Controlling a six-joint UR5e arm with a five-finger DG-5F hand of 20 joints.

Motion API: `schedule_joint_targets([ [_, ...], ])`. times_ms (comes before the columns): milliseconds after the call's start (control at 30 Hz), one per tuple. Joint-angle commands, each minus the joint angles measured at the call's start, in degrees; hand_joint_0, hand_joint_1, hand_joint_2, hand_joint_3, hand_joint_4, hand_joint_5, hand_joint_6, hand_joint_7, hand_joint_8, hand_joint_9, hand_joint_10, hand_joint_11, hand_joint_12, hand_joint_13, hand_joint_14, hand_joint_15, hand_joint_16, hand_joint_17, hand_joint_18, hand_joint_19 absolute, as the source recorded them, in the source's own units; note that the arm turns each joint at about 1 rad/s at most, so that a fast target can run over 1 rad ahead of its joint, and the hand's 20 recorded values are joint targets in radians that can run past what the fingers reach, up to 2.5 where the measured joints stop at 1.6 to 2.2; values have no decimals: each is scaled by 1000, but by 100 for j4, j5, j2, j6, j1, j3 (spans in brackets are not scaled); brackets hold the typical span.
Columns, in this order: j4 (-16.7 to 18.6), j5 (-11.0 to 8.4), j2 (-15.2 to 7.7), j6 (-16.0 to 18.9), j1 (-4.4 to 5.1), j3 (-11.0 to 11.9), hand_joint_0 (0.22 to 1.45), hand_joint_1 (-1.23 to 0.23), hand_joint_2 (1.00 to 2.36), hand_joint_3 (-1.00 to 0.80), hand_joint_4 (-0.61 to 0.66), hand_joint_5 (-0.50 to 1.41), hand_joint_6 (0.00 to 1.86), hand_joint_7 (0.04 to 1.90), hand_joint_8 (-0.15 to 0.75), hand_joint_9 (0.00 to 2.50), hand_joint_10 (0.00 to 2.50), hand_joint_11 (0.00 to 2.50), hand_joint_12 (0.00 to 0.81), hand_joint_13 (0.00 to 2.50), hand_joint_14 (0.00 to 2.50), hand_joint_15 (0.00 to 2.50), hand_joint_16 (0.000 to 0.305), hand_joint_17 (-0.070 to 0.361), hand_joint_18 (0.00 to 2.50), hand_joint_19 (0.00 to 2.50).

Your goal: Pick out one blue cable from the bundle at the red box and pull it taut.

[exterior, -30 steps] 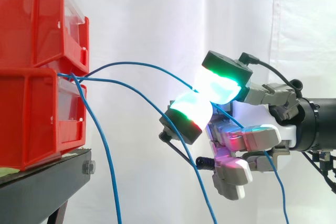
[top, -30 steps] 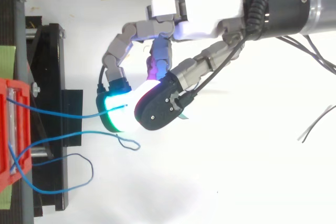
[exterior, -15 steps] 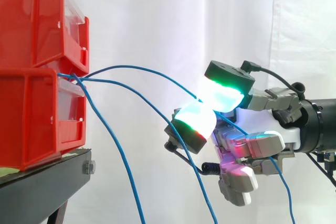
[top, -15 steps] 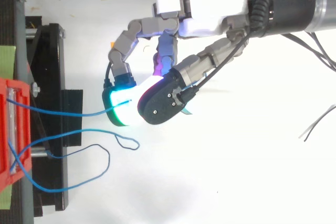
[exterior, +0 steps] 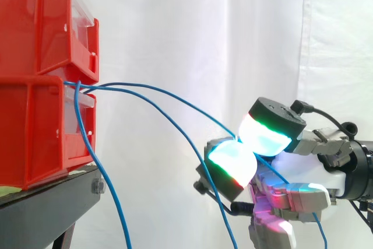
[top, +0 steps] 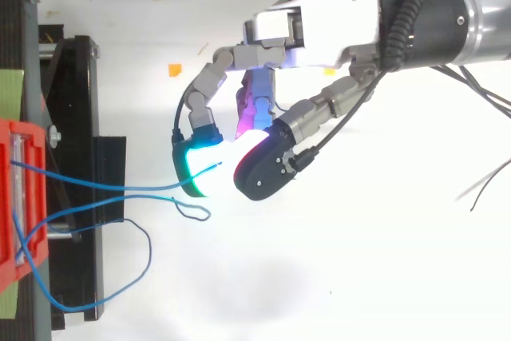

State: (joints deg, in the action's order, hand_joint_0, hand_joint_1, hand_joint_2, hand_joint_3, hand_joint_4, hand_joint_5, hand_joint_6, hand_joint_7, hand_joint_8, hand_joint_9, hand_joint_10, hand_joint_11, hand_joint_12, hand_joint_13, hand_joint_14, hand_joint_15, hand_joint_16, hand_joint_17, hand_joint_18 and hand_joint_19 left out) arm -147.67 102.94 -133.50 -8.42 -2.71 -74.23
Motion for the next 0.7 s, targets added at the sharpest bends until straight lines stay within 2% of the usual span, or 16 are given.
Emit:
schedule_joint_targets([
  [0, 300, -2, 0, -2, 8, -65, 613, -719, 1012, -141, -89, -56, 921, 858, 341, 1440, 32, 906, 379, 1175, 20, 567, 54, 121, 1056, 602],
  [667, 230, -20, 0, -2, 8, -65, 615, -717, 1011, -147, -93, -55, 922, 856, 343, 1437, 31, 906, 377, 1161, 20, 570, 54, 121, 1049, 594],
])
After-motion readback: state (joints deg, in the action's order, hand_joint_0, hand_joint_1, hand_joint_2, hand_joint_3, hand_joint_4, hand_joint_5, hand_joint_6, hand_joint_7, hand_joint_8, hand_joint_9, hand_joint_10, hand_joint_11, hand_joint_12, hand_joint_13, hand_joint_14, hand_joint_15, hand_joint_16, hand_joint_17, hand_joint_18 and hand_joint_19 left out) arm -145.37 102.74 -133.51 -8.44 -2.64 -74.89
